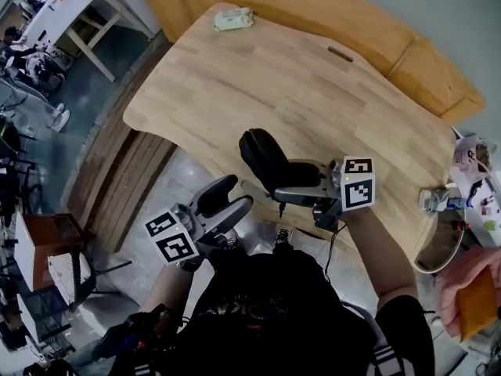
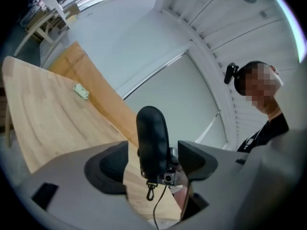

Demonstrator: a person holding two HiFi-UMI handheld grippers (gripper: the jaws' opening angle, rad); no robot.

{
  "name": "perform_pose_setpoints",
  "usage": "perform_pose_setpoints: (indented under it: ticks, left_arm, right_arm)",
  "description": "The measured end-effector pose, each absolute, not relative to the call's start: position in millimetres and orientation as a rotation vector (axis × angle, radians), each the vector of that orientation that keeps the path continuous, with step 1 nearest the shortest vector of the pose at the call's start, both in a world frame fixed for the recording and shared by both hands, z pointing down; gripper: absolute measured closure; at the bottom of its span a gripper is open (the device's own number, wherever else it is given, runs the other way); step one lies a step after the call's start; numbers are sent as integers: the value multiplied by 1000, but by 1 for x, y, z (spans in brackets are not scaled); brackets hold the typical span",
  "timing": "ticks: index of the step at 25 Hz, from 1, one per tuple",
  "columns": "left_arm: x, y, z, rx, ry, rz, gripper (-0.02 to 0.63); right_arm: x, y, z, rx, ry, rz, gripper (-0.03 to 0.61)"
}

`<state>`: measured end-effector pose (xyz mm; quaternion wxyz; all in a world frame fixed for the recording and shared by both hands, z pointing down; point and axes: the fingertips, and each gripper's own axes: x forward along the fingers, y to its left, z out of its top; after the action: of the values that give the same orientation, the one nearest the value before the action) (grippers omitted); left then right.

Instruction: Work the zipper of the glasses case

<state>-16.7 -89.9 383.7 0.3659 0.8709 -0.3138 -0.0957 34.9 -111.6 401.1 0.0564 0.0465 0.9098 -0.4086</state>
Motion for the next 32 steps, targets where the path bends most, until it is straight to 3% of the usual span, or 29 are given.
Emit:
perform_pose_setpoints:
  ticks: [4,7,23,32]
  left_arm:
    - [-18,-94,360,2266,-698,-326,244]
    - [-18,-96,347,2313,-653,-327,235]
    - [-45,-75,321,2327,-405,-368,256]
    - [-107,-98,287,2258,-536,-743,262]
  right_arm:
    - [15,-80,386,226,2803,-1199,244]
    - [1,-63,381,280,2860,-1162,244]
    - [-59,-21,368,435,2975,-1128,242]
    - [-29,-72,330,67,2662,-1054,247]
